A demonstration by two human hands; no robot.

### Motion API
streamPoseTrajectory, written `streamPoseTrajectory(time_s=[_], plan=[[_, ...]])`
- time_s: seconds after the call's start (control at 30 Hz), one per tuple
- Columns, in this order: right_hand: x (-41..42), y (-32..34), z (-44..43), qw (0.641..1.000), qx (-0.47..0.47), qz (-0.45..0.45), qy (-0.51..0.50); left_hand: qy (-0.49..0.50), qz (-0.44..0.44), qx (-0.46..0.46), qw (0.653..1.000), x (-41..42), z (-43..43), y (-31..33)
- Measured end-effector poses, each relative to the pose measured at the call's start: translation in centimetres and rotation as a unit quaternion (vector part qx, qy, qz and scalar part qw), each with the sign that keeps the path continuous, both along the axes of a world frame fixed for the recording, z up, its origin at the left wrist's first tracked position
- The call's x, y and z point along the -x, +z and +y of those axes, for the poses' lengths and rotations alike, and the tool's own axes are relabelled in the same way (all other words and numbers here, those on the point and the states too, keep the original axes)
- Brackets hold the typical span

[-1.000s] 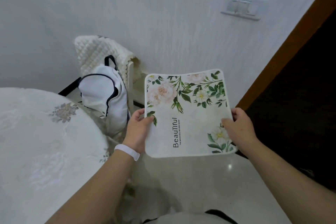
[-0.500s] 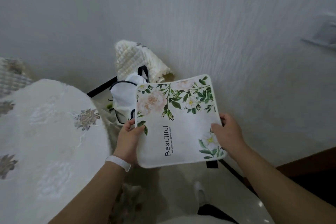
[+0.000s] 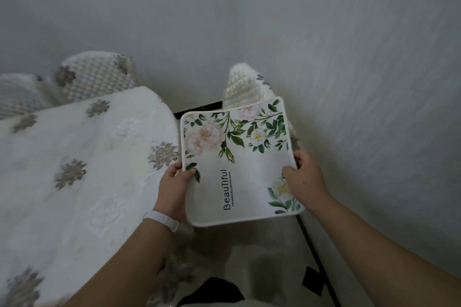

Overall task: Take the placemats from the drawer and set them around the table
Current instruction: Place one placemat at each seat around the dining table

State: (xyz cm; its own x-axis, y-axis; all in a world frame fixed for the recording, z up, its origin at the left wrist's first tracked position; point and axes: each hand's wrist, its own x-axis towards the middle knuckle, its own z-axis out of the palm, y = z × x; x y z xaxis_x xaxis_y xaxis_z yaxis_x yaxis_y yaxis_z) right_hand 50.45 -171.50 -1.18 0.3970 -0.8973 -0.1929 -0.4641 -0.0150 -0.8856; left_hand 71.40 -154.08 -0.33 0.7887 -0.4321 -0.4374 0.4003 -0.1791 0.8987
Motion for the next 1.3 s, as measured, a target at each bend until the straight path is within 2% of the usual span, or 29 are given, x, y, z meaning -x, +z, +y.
streamPoseTrajectory(time_s=[0.33, 0.63, 0.73, 0.83, 1.13, 1.3], plan=[[-14.0, -1.4, 0.0, 0.986, -0.009, 0.016, 0.163, 0.153, -0.009, -0.011, 0.988, -8.2, 6.9, -1.6], [-26.6, -0.9, -0.4, 0.965, 0.044, 0.096, 0.240, 0.215, 0.029, 0.032, 0.976, -17.3, 8.2, -4.7], [-31.2, 0.1, -0.4, 0.956, 0.080, 0.116, 0.257, 0.231, 0.017, 0.043, 0.972, -20.9, 8.8, -4.4], [-34.8, 0.5, 0.7, 0.952, 0.072, 0.106, 0.277, 0.249, 0.006, 0.039, 0.968, -23.4, 10.0, -4.0], [-42.2, -1.5, 2.7, 0.928, 0.056, 0.136, 0.341, 0.328, 0.041, 0.039, 0.943, -25.5, 13.1, -5.8], [-45.0, -4.0, 2.9, 0.915, 0.041, 0.144, 0.375, 0.362, 0.042, 0.000, 0.931, -26.5, 13.6, -7.1]])
